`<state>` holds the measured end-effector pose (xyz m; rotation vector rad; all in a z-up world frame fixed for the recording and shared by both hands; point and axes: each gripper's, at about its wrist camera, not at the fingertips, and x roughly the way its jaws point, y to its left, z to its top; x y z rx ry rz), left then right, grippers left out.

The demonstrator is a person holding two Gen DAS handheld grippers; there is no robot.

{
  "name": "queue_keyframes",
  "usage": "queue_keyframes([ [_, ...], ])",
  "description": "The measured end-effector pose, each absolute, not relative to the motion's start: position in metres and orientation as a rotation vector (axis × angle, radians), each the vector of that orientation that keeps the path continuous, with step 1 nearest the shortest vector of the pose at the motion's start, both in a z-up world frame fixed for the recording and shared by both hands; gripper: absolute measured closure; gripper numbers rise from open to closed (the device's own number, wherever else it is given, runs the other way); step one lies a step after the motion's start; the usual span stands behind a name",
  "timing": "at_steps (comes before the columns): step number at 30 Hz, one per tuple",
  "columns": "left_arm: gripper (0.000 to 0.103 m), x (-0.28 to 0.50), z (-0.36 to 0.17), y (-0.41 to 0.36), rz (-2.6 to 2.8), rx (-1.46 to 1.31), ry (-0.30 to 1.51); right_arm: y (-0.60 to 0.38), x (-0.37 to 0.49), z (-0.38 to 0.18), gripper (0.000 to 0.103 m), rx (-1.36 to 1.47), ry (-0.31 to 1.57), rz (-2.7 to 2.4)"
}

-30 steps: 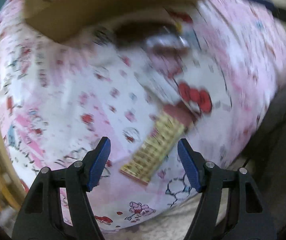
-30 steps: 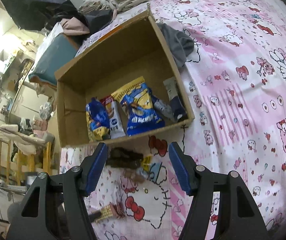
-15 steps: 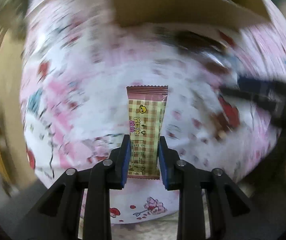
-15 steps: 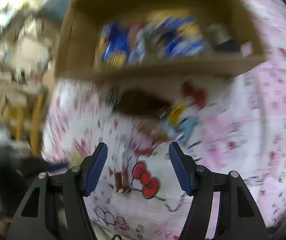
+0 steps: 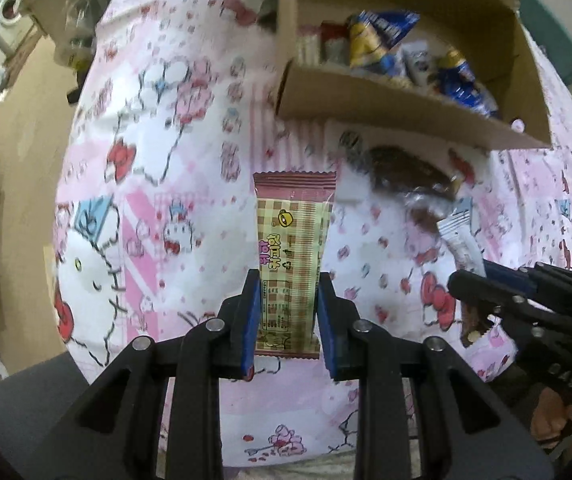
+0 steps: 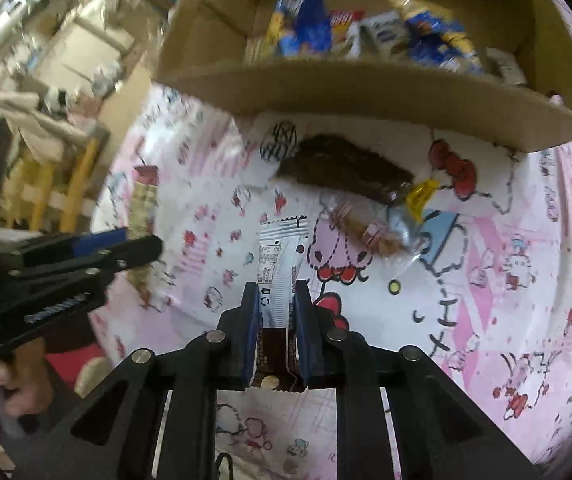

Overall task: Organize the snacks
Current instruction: 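Lower both held snacks into the box and open both tools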

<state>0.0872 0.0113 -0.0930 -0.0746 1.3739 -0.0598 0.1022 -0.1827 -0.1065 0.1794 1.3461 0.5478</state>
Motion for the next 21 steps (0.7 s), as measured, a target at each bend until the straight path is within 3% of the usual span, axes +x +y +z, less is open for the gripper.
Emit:
queue_keyframes([
  [13,0.08,0.113,-0.051,0.005,-0.084,-0.084,1.196,-0.22,0.123,-0.059,0.085,0.378,1.173,0.569],
  [21,0.08,0.148,-0.016,-0.001,-0.096,-0.089,1.116,-0.223,0.147,-0.031,0.085,0.352,1.067,0.544],
])
